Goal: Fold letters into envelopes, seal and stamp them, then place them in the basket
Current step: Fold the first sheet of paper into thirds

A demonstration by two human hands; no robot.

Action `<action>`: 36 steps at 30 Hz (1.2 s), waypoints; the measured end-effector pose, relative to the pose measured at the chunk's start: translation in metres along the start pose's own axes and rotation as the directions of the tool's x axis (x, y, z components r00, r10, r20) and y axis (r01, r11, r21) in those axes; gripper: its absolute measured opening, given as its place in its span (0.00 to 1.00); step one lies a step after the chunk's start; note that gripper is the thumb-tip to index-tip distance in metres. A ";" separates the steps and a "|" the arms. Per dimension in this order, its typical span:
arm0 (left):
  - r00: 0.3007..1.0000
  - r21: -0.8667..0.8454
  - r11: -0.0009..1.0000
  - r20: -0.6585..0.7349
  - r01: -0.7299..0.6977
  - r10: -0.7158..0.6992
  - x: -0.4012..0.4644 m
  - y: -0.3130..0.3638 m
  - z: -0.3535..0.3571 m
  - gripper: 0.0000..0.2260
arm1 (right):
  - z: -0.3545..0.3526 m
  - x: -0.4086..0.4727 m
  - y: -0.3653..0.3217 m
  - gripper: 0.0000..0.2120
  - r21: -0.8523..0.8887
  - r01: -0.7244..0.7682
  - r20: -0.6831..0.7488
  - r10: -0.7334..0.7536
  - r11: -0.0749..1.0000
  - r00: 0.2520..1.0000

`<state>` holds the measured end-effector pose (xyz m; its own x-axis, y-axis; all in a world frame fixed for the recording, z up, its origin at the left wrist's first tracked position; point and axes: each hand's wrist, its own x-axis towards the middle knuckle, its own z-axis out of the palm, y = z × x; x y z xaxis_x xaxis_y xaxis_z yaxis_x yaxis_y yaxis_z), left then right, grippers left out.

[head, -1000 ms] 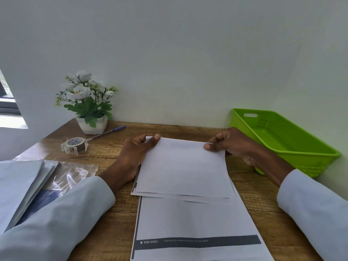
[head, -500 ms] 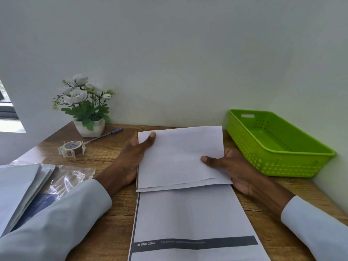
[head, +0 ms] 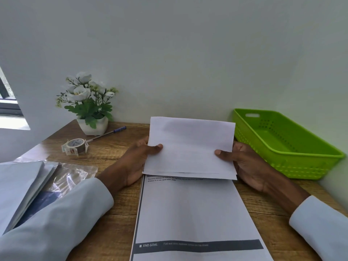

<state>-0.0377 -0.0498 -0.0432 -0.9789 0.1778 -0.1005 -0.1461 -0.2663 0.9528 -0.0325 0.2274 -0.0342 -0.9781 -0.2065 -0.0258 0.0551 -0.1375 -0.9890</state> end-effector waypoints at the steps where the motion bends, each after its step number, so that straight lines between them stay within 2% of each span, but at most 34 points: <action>1: 1.000 -0.003 1.000 -0.001 0.003 -0.003 0.001 0.000 0.001 0.14 | -0.004 0.001 0.001 0.18 0.009 0.006 -0.022 -0.005 1.000 1.000; 4: 1.000 -0.024 1.000 0.008 -0.011 0.012 0.000 0.002 0.002 0.15 | -0.008 0.003 0.001 0.17 0.027 0.022 -0.071 -0.020 0.999 0.997; 7: 1.000 -0.048 0.999 -0.014 -0.014 0.013 0.000 0.003 0.003 0.14 | -0.009 0.002 -0.001 0.12 -0.008 0.055 -0.096 -0.055 0.998 0.994; 11: 0.999 0.017 1.000 -0.047 -0.020 0.020 -0.001 0.005 0.003 0.14 | -0.011 0.002 -0.004 0.20 -0.050 0.044 -0.090 -0.048 0.998 0.995; 14: 0.998 -0.020 1.000 -0.067 -0.016 0.015 -0.002 0.008 0.003 0.17 | -0.010 0.001 -0.002 0.21 -0.087 0.053 -0.102 -0.062 0.995 0.993; 17: 0.998 -0.099 0.994 -0.062 -0.036 0.030 -0.003 0.010 0.000 0.14 | -0.007 0.002 0.001 0.22 -0.149 0.077 -0.123 -0.095 0.986 0.988; 20: 0.999 -0.043 0.999 0.014 -0.029 0.030 -0.005 0.010 0.001 0.04 | -0.006 0.003 0.003 0.23 -0.200 0.085 -0.133 -0.113 0.976 0.985; 21: 0.999 0.000 1.000 0.036 -0.017 0.017 -0.004 0.008 0.001 0.05 | -0.006 0.004 0.004 0.23 -0.212 0.084 -0.134 -0.114 0.974 0.984; 23: 1.000 0.047 0.999 0.029 -0.006 0.005 -0.003 0.005 0.002 0.14 | -0.006 0.004 0.005 0.22 -0.219 0.078 -0.128 -0.108 0.973 0.986; 28: 0.999 0.050 0.999 -0.039 -0.015 0.017 -0.002 0.003 0.003 0.21 | -0.006 0.004 -0.001 0.18 -0.072 0.000 -0.091 -0.006 0.997 0.996; 33: 0.997 0.075 0.997 -0.068 -0.023 0.028 -0.002 0.001 0.003 0.22 | -0.011 0.005 -0.008 0.14 0.109 -0.031 -0.085 0.041 0.994 0.996; 34: 0.997 0.081 0.996 -0.071 -0.023 0.028 -0.002 0.002 0.003 0.22 | -0.011 0.004 -0.009 0.14 0.069 -0.033 -0.088 0.039 0.997 0.995; 36: 0.997 0.096 0.995 -0.068 -0.027 0.034 -0.003 0.002 0.005 0.22 | -0.009 0.001 -0.010 0.14 -0.169 -0.014 -0.146 -0.011 0.986 0.989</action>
<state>-0.0341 -0.0467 -0.0393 -0.9907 0.1043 -0.0876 -0.1053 -0.1790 0.9782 -0.0357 0.2369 -0.0260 -0.9975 -0.0612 -0.0356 0.0338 0.0309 -0.9990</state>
